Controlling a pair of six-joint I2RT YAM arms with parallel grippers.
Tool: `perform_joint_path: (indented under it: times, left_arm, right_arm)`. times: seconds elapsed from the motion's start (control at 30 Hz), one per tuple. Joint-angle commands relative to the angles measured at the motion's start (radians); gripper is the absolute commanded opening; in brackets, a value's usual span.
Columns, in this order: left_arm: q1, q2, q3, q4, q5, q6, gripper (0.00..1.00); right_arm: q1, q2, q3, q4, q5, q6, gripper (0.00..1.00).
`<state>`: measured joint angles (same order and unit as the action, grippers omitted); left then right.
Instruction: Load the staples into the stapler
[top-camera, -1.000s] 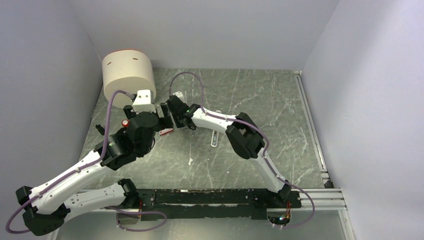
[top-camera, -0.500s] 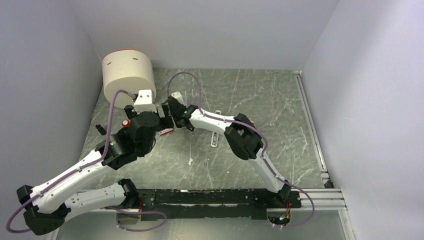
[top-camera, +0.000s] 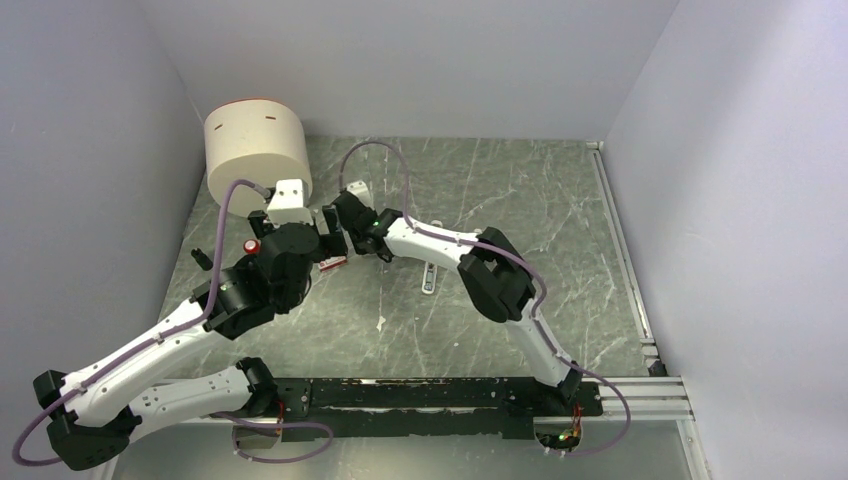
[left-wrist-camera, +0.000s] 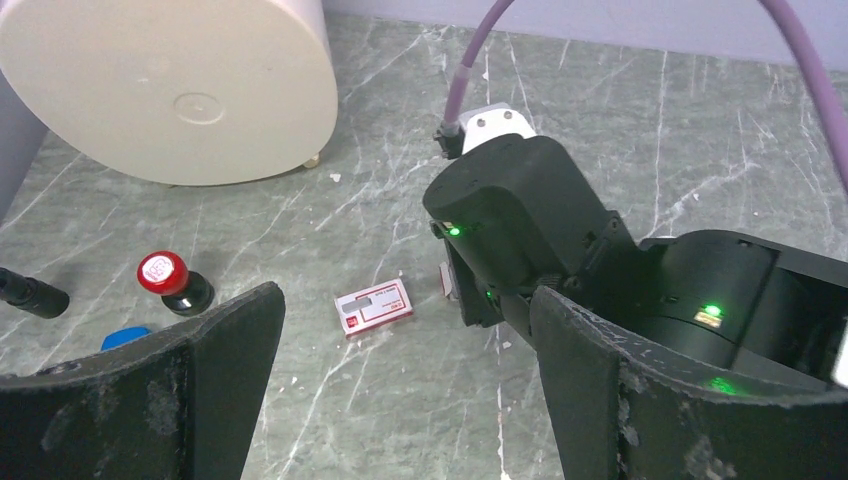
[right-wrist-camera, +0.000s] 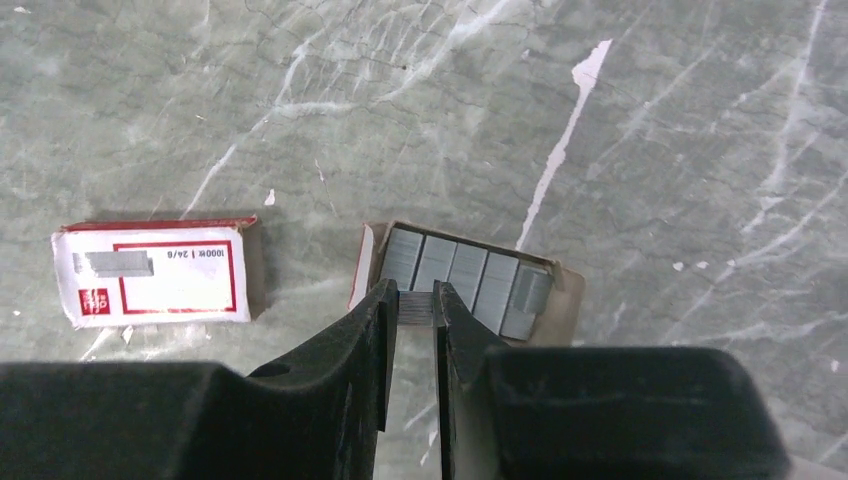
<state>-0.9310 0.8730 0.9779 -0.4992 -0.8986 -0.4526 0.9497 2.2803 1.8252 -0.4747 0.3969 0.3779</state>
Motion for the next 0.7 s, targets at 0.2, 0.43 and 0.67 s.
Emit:
perform_joint_path:
  times: [0.2, 0.43, 0.67]
  left_arm:
    - [0.005, -0.029, -0.004, 0.000, -0.041, -0.017, 0.97]
    - [0.004, -0.030, -0.004, 0.003, -0.043, -0.020, 0.97]
    - [0.004, -0.036, -0.008, 0.008, -0.034, -0.025, 0.97]
  right_arm:
    - [0.002, -0.136, -0.122, -0.002, -0.043, 0.071, 0.23]
    - [0.014, -0.233, -0.300, -0.017, -0.123, 0.129, 0.24]
    - [0.017, -0.260, -0.407, -0.056, -0.127, 0.186, 0.24]
